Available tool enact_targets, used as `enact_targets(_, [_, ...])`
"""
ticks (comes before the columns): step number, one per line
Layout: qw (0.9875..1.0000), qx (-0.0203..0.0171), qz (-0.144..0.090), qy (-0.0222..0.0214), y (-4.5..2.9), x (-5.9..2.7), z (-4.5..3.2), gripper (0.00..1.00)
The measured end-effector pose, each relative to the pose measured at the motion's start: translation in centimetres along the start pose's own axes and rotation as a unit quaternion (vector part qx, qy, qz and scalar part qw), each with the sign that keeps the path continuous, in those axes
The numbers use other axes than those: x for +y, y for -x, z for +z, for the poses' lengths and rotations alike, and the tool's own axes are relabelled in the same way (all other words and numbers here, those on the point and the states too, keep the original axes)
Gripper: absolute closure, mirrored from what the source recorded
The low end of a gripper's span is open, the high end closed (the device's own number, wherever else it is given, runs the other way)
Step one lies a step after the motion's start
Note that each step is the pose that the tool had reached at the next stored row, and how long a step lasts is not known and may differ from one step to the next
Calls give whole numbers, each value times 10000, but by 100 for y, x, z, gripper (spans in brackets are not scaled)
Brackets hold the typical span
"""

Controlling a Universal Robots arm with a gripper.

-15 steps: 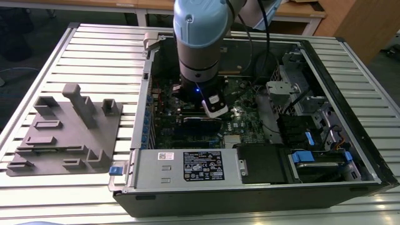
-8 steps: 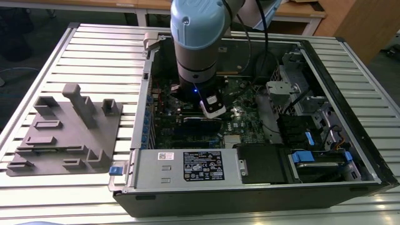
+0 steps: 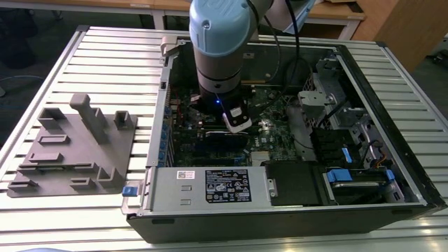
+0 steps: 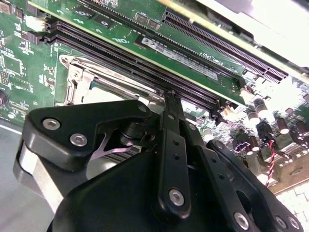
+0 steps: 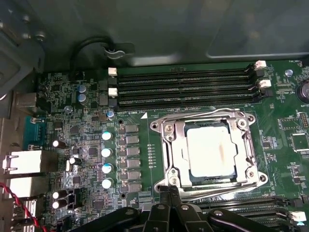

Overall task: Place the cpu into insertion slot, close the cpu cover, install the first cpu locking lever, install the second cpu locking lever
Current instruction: 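Install the second cpu locking lever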

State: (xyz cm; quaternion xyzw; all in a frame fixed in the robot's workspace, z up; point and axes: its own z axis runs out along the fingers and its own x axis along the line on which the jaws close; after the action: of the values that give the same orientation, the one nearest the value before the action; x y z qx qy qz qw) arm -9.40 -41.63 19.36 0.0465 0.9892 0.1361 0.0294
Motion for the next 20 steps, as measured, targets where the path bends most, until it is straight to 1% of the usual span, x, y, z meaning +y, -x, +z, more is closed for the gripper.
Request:
enact_targets(6, [10000, 1, 1, 21, -11, 3, 2, 89])
enact_targets(7, [10000, -1, 2, 31, -13, 7, 7, 89])
enact_targets(12, [10000, 1, 2, 24, -23, 13, 5, 89])
enact_targets(15, [10000, 1, 2, 24, -46, 15, 6, 89])
enact_targets(20, [10000, 2, 2, 24, -53, 44, 14, 89])
